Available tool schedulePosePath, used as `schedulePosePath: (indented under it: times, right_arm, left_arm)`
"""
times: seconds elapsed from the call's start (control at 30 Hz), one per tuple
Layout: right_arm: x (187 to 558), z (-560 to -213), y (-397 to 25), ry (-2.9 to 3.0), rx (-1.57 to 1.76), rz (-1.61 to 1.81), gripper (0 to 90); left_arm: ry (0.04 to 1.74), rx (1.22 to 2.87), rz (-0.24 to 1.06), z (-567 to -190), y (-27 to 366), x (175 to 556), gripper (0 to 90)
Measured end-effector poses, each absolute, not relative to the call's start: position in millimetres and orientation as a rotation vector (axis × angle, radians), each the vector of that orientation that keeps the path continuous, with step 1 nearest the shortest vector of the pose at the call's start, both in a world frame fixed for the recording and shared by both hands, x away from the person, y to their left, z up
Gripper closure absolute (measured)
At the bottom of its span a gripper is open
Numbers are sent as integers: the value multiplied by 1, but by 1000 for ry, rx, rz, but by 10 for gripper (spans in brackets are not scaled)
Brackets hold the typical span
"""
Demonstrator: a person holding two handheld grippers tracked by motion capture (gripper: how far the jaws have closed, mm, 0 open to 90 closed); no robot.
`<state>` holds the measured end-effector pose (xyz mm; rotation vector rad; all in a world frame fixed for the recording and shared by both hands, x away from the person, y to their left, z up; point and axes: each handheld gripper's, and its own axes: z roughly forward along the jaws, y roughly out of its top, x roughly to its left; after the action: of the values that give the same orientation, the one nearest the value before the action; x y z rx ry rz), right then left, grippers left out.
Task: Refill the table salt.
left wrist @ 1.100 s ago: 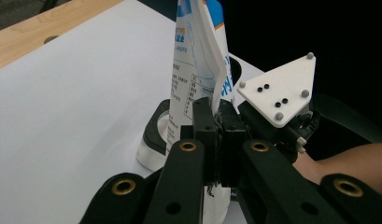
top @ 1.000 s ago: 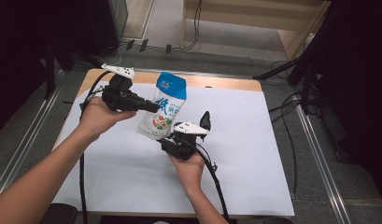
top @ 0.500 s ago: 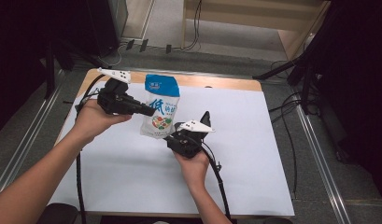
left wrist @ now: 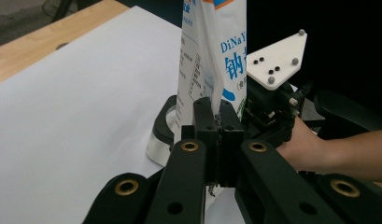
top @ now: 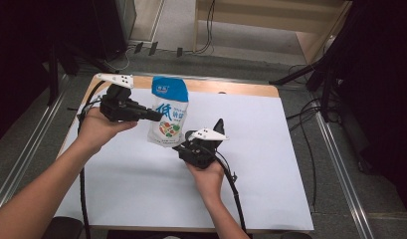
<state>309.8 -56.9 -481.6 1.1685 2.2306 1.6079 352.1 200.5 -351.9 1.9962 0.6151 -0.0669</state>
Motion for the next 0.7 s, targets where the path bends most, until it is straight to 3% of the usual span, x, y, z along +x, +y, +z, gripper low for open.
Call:
schedulePosePath:
  times: [0.33, 0.7]
  right_arm:
    - [303, -474, -61, 2290, 1132, 1609, 661]
    - [296, -461, -80, 2353, 1086, 1599, 641]
  left_arm:
    - [683, 1957, 2, -353, 229, 354, 900]
    - [831, 1937, 81, -391, 269, 374, 900]
